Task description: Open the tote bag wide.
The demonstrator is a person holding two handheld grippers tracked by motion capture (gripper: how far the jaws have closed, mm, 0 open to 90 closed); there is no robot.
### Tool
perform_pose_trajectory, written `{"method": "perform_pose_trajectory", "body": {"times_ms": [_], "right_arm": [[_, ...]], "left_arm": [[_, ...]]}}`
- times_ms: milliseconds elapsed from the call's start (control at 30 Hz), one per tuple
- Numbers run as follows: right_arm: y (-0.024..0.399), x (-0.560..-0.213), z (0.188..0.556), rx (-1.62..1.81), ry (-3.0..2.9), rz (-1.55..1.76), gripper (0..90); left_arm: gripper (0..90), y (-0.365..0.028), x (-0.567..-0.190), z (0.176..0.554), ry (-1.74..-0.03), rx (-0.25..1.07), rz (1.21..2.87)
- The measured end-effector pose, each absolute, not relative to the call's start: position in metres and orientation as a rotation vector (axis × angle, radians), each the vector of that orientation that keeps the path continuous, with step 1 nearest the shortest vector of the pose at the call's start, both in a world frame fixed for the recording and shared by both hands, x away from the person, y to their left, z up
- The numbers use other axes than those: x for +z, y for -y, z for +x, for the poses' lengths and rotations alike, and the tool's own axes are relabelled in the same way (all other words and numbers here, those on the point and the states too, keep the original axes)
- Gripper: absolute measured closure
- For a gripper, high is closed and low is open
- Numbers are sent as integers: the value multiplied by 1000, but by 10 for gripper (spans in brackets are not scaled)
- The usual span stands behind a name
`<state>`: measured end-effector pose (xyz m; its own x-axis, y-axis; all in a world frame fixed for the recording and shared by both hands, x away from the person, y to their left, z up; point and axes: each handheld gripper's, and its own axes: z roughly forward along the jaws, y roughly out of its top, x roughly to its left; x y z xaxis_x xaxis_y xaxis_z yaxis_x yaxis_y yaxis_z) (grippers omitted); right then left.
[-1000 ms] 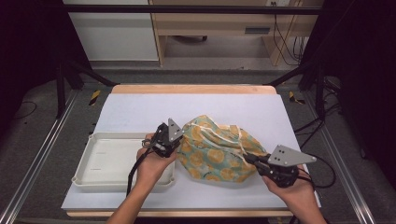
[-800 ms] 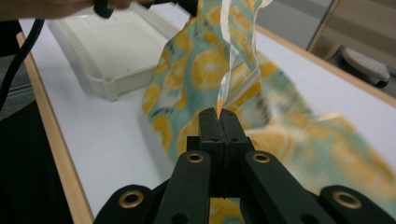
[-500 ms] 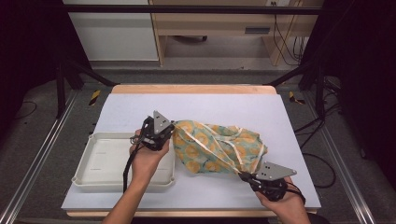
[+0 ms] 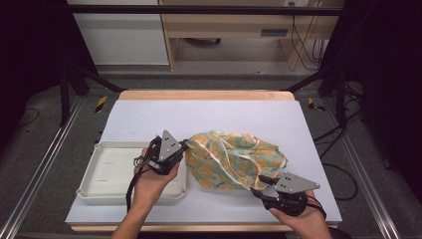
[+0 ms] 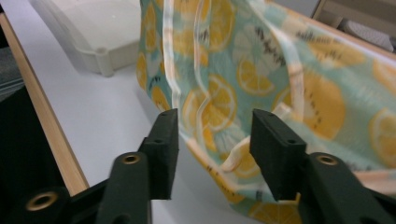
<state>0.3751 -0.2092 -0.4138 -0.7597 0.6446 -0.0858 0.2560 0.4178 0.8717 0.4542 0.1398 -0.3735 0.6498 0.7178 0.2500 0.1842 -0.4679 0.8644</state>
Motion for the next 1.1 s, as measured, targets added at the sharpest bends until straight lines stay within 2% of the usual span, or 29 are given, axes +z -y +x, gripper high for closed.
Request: {"method": "perform_pose_trajectory", "body": {"times_ms": [200,400,433,467,667,733,833,1000,1033,1100], "right_arm": [[208,-396,380,1280,-2243,734,433],[215,-372,411,1209,-2253,727,364],[218,-366,426,1182,-2293,722,317],[218,-364,434,1167,-2310,717,310],[218,-371,474,1060,-2491,681,252],[219,-374,478,1043,-2529,696,258],[222,-381,478,1019,-2605,670,417],[228,-375,457,1039,-2551,656,813],[229,-374,453,1047,-2536,665,865],[230,-372,445,1051,-2507,671,898]], "left_arm": [[880,-143,-376,451,-691,752,1992],[886,-144,-375,449,-664,746,2002],[887,-144,-375,449,-661,739,2005],[887,-144,-375,448,-659,739,2004],[889,-146,-371,448,-647,751,1992],[889,-147,-370,447,-655,738,1987],[889,-153,-366,443,-648,749,1956],[888,-156,-363,439,-641,741,1949],[888,-156,-362,437,-636,737,1952],[887,-156,-361,430,-620,731,1969]]}}
